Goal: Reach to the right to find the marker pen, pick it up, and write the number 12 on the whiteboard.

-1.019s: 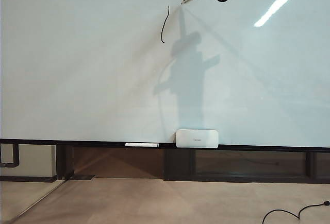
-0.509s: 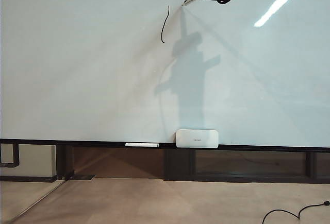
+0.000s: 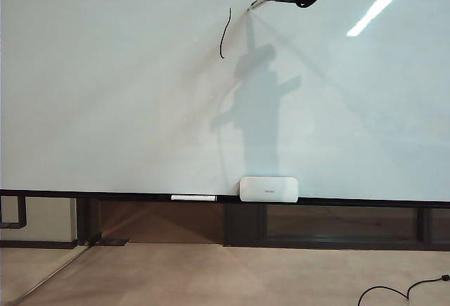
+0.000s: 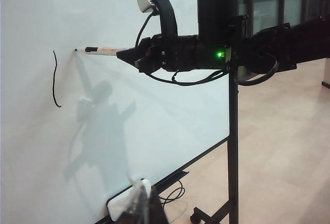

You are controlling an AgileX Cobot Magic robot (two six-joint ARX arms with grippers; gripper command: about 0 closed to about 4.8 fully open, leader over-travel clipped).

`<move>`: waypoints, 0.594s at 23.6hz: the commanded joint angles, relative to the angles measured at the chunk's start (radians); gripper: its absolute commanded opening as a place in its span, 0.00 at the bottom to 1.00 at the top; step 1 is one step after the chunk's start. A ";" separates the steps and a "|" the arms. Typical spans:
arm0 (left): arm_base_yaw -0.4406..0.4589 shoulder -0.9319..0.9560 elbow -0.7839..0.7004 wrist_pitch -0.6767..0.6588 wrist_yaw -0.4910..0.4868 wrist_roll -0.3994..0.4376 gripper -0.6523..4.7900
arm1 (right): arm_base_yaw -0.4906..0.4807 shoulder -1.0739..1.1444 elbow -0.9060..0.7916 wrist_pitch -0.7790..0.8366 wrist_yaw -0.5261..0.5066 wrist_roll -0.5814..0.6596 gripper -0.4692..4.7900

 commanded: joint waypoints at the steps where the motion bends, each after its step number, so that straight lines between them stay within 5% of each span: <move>1: 0.000 -0.002 0.006 0.006 0.006 0.004 0.11 | -0.006 -0.002 0.004 0.020 0.005 -0.002 0.09; 14: 0.000 -0.002 0.006 0.005 0.006 0.004 0.11 | -0.010 0.018 0.005 0.022 0.002 0.009 0.09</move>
